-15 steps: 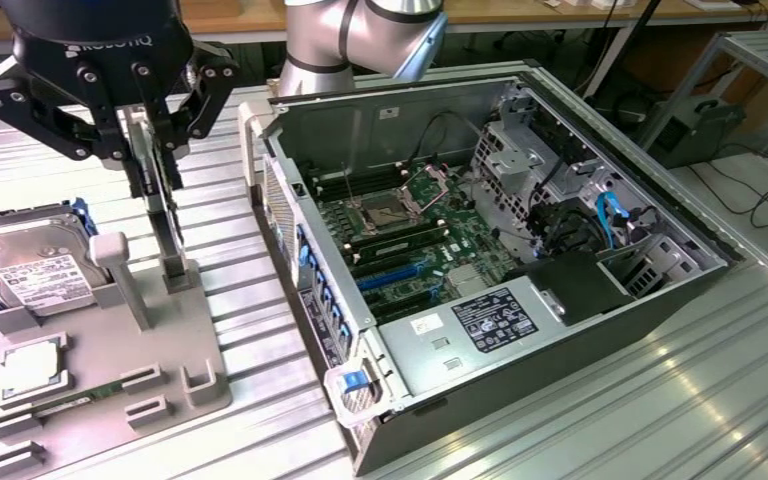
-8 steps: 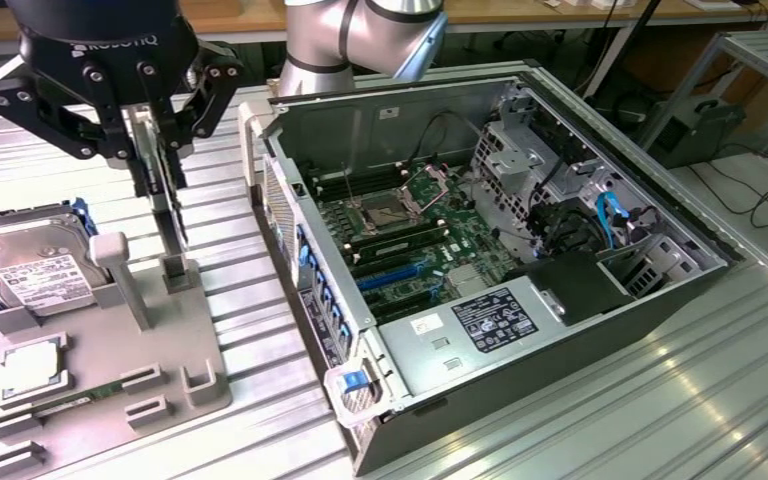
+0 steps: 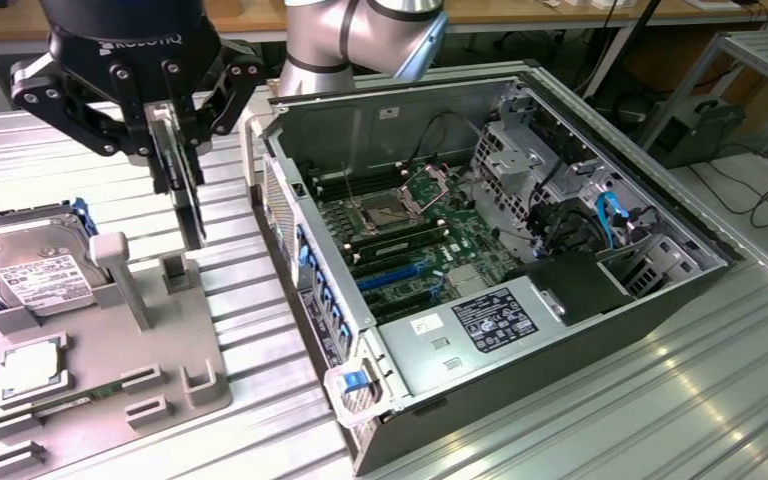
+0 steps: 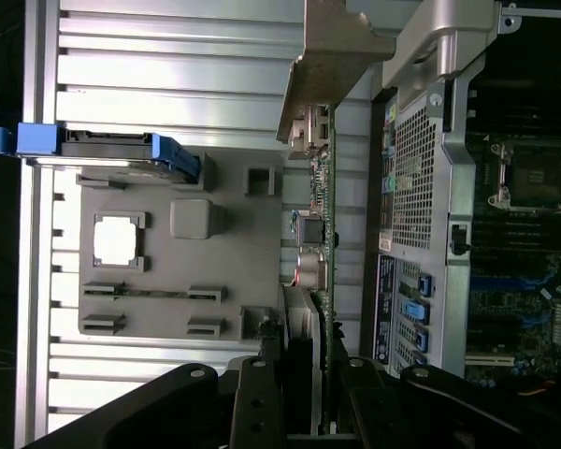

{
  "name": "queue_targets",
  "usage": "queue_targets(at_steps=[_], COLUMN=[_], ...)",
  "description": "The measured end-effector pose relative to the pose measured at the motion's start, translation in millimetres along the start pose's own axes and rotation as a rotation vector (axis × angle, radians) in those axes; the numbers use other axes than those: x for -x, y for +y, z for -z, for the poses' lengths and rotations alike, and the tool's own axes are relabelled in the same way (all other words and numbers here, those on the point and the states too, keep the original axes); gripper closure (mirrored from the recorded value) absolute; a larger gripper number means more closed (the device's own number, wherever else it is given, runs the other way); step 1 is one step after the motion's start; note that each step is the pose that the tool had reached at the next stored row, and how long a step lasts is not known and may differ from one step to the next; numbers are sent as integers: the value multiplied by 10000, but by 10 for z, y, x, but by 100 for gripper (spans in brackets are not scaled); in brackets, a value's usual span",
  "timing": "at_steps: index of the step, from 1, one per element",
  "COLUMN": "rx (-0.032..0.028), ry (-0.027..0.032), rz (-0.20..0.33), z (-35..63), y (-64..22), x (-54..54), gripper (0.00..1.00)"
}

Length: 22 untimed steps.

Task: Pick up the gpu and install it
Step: 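Pick up the gpu and move the gpu toward the slot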

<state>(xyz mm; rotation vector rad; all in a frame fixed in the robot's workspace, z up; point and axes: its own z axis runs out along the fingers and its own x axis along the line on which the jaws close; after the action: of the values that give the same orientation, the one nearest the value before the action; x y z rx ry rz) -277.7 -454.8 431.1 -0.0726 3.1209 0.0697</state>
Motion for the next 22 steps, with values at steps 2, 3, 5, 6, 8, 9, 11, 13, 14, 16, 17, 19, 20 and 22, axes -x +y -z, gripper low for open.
queue_targets(at_steps=[2, 3, 5, 6, 8, 9, 11, 13, 14, 16, 17, 19, 20, 22], rx=[0, 0, 0, 0, 0, -1, 0, 0, 0, 0, 0, 0, 0, 0], ry=[0, 0, 0, 0, 0, 1, 0, 0, 0, 0, 0, 0, 0, 0], rz=[0, 0, 0, 0, 0, 0, 0, 0, 0, 0, 0, 0, 0, 0], z=[-1, -1, -1, -1, -2, -2, -3, -3, -3, -4, -4, -5, -5, -6], y=[-1, -2, -3, -4, -5, -6, -7, -8, -9, -10, -10, -12, -13, -15], x=[27, 38, 69, 83, 109, 121, 146, 171, 182, 202, 215, 264, 284, 310], gripper=[72, 72, 72, 72, 72, 72, 72, 72, 72, 72, 72, 72, 72, 72])
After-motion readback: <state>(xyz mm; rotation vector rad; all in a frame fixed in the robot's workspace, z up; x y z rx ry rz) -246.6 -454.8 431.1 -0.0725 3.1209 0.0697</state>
